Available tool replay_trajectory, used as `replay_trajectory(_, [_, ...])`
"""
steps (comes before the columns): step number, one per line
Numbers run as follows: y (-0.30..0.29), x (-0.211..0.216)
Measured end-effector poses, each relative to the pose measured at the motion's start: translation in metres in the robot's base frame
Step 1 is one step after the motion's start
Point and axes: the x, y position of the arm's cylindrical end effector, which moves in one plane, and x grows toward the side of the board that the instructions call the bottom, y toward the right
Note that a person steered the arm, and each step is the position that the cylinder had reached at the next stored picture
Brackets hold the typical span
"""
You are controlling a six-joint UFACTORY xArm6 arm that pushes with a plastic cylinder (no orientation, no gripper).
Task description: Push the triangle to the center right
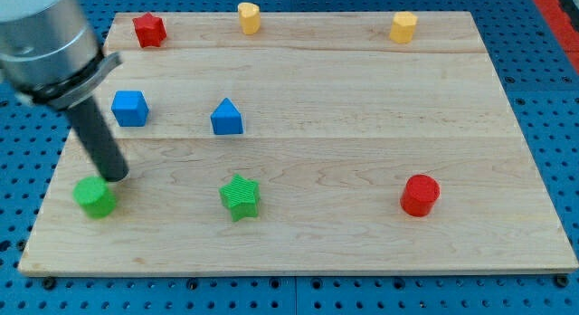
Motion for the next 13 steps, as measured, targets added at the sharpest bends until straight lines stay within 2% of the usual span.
replay_trajectory(1, [0.0, -0.007])
replay_trajectory(2, [0.048, -0.05])
replay_trajectory(3, [0.108, -0.072])
replay_trajectory(4, [0.083, -0.088])
replay_trajectory(5, [0.1, -0.106])
replay_trajectory(7, [0.297, -0.101])
replay_trajectory(8, [0.321, -0.1])
replay_trajectory(10, [0.328, -0.066])
replay_trajectory(11, [0.379, -0.069])
replay_trajectory(12, [0.402, -0.09])
replay_trajectory(13, [0.379, -0.118])
